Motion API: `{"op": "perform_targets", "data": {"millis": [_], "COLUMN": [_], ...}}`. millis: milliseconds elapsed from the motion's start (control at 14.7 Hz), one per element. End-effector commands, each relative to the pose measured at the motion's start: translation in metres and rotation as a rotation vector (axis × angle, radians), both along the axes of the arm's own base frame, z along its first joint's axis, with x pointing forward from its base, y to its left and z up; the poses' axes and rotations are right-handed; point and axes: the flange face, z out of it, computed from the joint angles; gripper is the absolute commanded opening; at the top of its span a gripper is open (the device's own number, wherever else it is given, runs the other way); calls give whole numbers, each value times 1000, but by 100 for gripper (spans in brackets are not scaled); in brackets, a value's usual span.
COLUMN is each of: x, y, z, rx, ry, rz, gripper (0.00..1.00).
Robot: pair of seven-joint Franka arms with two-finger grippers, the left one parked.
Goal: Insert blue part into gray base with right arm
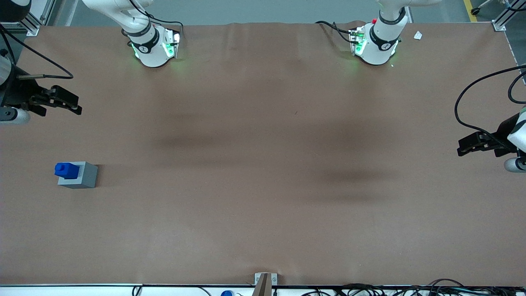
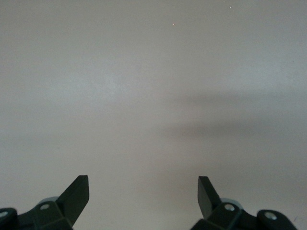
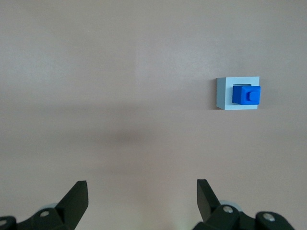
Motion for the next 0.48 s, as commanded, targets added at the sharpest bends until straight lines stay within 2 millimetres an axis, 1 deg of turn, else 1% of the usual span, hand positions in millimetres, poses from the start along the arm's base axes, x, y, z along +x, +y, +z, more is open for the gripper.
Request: {"op": "perform_targets", "data": {"millis": [0,341,409], "x": [-7,-11,-11], "y": [-10,-14,-18], "z": [-5,3,5], "rx": [-15,-14,-14], "ry": [8,8,4], "rz": [-16,-22,-28], "gripper": [100,100,100]}}
